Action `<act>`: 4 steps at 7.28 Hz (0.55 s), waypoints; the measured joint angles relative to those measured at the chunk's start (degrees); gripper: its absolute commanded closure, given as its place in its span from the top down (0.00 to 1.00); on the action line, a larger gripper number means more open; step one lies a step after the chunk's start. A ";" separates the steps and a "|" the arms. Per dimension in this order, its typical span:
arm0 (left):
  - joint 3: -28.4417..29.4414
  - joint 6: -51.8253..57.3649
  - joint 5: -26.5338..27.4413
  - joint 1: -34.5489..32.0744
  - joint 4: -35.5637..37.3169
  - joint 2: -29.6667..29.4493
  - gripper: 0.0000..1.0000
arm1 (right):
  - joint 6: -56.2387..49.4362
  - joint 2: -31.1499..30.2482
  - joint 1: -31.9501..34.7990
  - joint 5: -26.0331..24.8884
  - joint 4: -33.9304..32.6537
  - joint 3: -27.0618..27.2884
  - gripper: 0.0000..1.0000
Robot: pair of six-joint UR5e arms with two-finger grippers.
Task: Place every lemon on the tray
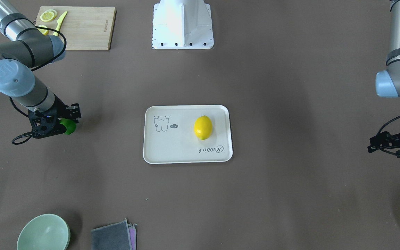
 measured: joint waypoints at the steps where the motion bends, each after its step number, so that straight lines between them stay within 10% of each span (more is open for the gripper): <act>1: 0.00 0.00 0.00 0.00 0.04 0.03 0.98 | 4.62 2.90 -0.94 0.32 -0.96 -0.18 0.00; 4: 0.06 -0.04 0.03 0.05 0.07 0.06 0.98 | 16.97 16.80 -5.28 0.01 -3.66 -6.92 0.00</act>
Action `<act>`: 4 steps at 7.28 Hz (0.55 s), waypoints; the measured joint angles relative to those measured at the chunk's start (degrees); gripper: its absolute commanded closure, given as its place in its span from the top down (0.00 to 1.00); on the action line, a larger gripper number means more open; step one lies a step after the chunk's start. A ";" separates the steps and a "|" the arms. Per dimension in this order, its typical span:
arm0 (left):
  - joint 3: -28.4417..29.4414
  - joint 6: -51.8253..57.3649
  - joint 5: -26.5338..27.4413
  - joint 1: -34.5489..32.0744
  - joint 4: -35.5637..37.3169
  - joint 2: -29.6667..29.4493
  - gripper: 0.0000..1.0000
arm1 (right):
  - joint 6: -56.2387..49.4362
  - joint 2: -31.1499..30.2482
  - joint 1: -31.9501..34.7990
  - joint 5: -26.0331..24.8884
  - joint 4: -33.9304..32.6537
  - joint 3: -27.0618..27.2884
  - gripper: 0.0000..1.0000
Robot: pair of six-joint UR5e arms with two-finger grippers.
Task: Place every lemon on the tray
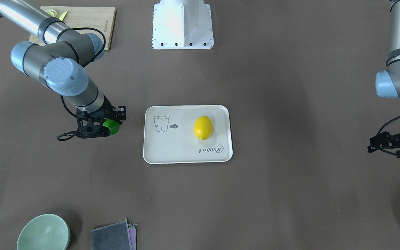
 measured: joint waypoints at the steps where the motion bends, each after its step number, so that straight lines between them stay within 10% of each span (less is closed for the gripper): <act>1: -0.02 -0.08 -0.04 0.02 0.00 0.02 0.98 | 2.58 4.62 -0.96 -0.05 -0.08 -3.53 0.00; 3: -0.04 -0.08 -0.06 0.06 0.06 0.03 0.98 | 4.80 9.05 -2.28 -0.49 0.34 -7.15 0.99; 4: 0.11 -0.06 -0.05 0.09 0.04 0.02 0.98 | 5.08 10.40 -2.69 -1.15 0.73 -8.54 1.00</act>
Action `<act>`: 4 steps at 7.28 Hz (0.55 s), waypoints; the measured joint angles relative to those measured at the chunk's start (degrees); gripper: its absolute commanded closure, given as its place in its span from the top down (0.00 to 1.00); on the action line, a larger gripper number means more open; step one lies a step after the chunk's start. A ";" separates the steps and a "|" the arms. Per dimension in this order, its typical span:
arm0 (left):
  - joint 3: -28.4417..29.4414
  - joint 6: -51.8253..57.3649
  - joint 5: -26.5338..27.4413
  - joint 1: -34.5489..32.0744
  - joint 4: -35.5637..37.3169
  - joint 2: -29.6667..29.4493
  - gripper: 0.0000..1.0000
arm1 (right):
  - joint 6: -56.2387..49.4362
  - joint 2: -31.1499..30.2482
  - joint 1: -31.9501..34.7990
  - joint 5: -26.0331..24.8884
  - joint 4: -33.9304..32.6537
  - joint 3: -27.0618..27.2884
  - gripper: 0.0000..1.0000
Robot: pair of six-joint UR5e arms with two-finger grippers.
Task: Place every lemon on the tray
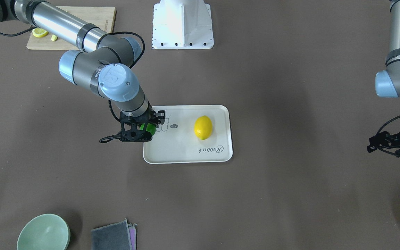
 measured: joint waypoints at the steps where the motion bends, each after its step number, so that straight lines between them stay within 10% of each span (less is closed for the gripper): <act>1: 0.22 0.01 0.00 0.01 -0.06 -0.04 0.98 | 0.15 0.77 -0.42 -1.02 0.53 -0.86 1.00; 4: 0.55 0.03 0.01 0.10 -0.23 -0.07 0.98 | -0.62 0.88 -0.31 -2.12 2.05 -1.45 1.00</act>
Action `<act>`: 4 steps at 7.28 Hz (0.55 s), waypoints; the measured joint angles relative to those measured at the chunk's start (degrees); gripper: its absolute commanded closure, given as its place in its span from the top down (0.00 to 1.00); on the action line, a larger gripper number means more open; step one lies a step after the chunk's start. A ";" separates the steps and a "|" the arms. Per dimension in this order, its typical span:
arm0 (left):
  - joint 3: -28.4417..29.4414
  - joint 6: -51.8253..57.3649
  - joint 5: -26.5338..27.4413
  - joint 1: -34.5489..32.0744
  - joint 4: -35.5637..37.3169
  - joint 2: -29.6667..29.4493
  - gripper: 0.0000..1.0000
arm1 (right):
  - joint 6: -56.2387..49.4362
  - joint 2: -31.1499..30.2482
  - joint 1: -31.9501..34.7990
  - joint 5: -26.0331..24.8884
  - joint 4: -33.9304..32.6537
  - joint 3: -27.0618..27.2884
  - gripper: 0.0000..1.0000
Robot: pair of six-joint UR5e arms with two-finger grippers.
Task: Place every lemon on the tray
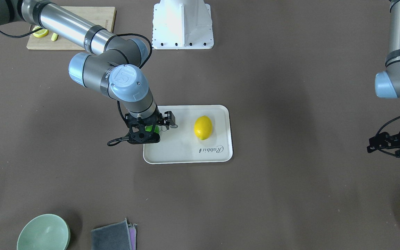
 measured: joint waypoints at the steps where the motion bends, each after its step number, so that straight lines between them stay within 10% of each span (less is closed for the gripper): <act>1: 0.03 0.06 0.00 0.01 0.00 0.00 0.98 | -1.32 -0.19 0.72 -0.01 0.42 -0.14 1.00; 4: -0.13 0.15 -0.34 0.02 0.10 -0.01 0.97 | -7.13 -2.03 7.81 7.09 0.66 -0.47 1.00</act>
